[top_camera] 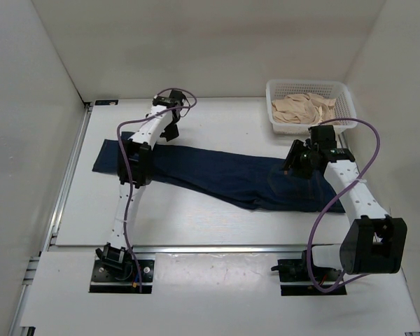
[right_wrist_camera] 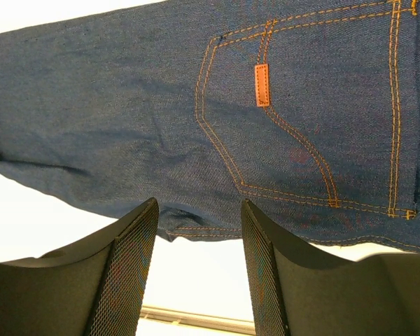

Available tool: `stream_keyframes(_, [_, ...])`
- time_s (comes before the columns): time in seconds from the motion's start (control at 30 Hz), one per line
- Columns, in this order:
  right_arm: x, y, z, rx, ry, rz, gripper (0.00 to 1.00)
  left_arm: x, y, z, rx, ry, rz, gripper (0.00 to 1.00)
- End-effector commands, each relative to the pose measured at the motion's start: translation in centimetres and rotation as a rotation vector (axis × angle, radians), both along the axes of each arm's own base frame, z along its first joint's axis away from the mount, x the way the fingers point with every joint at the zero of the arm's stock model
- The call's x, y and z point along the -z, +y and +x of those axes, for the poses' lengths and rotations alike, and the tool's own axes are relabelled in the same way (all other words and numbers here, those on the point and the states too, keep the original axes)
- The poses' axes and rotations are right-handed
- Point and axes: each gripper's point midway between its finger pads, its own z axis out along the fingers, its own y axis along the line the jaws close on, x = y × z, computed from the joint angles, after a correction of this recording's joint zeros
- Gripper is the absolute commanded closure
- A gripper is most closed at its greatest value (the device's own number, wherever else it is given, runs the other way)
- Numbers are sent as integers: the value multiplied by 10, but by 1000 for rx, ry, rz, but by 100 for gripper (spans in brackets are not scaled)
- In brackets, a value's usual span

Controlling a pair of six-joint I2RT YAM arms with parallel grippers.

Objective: Fold and stack the trousers
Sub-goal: Fold the trousers

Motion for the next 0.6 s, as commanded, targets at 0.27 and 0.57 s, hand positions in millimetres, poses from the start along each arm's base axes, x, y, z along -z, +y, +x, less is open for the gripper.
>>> stream_keyframes(0.27, [6,4,1,-30,6,5,44,-9,22,-5,-59,-14,45,25])
stream_keyframes(0.57, [7,6,5,-35,6,13,44,14,37,6,-50,38,-19,33])
